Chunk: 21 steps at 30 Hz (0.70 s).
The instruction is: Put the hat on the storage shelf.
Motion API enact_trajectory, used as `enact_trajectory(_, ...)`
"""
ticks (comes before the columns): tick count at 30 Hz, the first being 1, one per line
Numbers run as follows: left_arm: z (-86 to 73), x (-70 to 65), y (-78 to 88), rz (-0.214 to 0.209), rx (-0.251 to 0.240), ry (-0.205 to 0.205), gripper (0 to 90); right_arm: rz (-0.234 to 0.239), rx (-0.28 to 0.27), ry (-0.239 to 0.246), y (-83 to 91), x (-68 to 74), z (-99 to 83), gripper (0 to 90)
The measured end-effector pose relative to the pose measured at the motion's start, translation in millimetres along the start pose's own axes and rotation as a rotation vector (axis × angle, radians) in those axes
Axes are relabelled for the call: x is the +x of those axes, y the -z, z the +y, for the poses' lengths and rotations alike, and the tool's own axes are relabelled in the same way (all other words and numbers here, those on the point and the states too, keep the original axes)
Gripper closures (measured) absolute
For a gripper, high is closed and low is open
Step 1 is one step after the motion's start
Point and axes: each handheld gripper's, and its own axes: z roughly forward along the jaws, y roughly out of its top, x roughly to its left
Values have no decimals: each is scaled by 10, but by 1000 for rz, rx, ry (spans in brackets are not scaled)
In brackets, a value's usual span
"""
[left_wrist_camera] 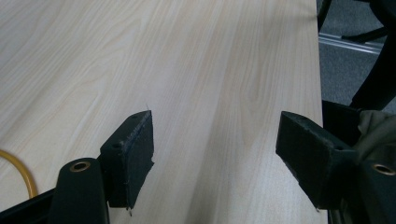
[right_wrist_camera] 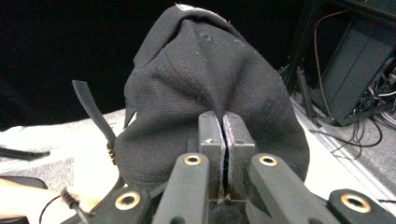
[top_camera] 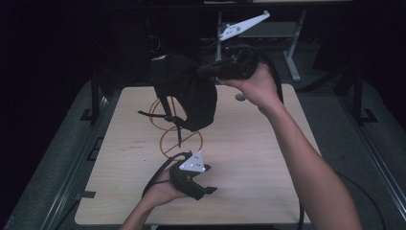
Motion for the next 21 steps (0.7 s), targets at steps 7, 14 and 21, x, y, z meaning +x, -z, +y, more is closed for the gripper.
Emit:
enact_trajectory(7, -5, 10, 11, -3, 2, -17, 276, 14, 89, 6, -429, -1, 177, 879)
enact_trajectory(14, -4, 2, 3, -5, -5, -12, 276, 32, 129, -7, -750, -27, 249, 878)
enact_trajectory(21, -8, 10, -22, -9, -1, -16, 276, 73, 133, -43, -1007, -80, 223, 876)
